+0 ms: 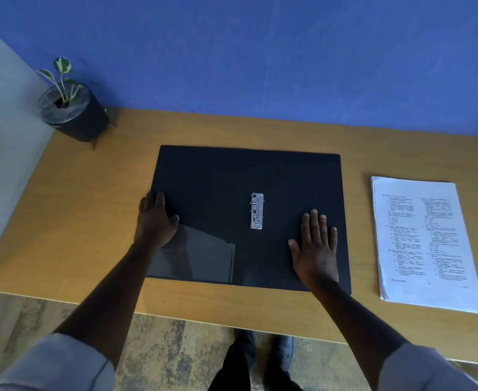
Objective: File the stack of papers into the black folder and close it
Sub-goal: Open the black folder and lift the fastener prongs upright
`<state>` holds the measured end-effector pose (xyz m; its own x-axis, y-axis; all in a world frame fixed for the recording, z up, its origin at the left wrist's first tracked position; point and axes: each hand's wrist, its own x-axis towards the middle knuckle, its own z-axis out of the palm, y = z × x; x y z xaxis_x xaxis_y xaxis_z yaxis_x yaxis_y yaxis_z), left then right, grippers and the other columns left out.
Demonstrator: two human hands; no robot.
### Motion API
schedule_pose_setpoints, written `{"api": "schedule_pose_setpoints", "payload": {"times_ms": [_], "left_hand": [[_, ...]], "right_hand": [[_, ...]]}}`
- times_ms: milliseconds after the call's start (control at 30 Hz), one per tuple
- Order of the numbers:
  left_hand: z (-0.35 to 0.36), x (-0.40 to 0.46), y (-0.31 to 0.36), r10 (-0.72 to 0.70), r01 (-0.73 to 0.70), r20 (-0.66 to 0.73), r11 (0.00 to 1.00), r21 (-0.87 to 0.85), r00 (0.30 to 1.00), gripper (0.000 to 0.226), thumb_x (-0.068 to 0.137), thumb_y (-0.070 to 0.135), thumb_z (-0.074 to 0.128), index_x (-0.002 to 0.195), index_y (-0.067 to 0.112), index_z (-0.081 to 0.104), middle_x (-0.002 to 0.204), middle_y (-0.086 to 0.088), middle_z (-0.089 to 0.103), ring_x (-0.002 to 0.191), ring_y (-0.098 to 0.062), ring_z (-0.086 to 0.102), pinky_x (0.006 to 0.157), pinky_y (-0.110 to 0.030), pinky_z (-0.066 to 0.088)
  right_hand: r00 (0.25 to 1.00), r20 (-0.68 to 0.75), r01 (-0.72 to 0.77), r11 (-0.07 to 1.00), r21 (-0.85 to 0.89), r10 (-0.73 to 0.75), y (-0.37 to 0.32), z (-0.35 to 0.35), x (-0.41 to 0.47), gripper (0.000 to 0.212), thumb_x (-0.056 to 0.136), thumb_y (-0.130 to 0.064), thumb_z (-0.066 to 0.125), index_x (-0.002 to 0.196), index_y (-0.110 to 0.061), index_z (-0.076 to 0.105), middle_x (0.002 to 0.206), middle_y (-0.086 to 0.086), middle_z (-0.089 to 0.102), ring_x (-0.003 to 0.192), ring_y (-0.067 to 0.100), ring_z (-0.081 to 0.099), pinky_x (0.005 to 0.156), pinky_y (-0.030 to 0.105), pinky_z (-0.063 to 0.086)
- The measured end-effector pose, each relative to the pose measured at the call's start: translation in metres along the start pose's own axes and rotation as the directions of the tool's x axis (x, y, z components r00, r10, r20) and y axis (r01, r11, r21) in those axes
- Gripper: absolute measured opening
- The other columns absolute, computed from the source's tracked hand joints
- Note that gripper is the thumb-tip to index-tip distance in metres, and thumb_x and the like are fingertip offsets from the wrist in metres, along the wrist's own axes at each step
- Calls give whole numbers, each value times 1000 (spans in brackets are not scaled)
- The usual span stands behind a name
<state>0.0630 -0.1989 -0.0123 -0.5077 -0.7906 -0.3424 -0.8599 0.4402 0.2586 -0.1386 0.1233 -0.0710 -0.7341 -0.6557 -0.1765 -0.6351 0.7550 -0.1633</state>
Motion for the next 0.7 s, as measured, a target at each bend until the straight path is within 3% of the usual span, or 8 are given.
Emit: {"api": "schedule_pose_setpoints", "payload": {"times_ms": [200,433,700], "left_hand": [[20,-18,35,112,-113,-25,992,-50,993,76,95,27,60,156,6,20,164,-17,13,152,-36,9,122,-47,19],[50,-43,98,278,-262,54,943,-203,959,77,97,38,56,158,12,16,167,-8,9,154,-23,7,122,-38,18],[65,-49,128,199,-186,61,968,-170,978,85,90,46,64,155,9,23,166,-10,10,154,-25,7,123,-46,15]], "right_hand": [[1000,9,8,1000,14,-8,0,-2,0,73,102,-54,17,160,-10,5,169,10,0,156,29,-3,125,53,6],[999,17,44,998,44,-45,3,-11,1,73,101,-53,21,159,-9,13,168,12,7,156,31,2,125,51,7],[996,48,70,997,39,-71,11,-18,-7,73,103,-48,39,160,-11,12,168,13,5,155,35,2,124,55,8]]}}
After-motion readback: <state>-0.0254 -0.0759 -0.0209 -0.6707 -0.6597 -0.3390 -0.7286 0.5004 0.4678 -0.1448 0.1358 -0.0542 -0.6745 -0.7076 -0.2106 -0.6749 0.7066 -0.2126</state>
